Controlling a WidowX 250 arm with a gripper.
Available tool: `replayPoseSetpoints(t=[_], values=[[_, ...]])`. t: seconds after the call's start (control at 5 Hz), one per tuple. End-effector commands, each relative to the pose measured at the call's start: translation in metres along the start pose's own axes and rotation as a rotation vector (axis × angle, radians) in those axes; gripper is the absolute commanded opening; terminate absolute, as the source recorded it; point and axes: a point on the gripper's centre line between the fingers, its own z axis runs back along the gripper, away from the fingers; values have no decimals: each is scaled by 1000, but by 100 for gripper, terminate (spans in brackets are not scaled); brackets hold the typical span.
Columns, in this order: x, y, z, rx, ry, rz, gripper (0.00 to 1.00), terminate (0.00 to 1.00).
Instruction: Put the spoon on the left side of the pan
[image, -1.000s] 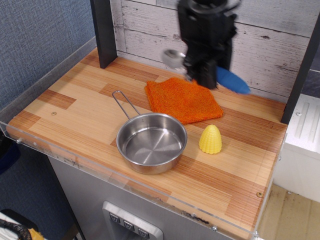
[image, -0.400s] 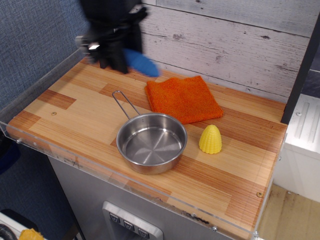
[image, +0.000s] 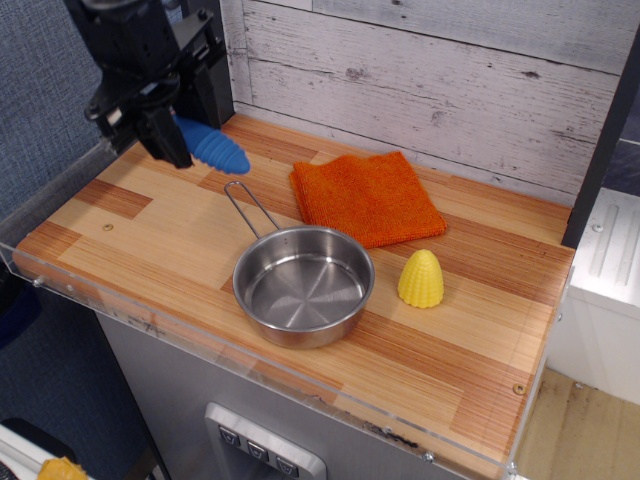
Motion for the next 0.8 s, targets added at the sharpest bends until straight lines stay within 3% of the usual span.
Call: replayPoseSetpoints(t=[0.0,0.2,0.6], values=[[18,15,-31,25,-24,36,0,0],[27,18,-49,61,-20,60,0,0],[28,17,-72,72,-18,54,0,0]])
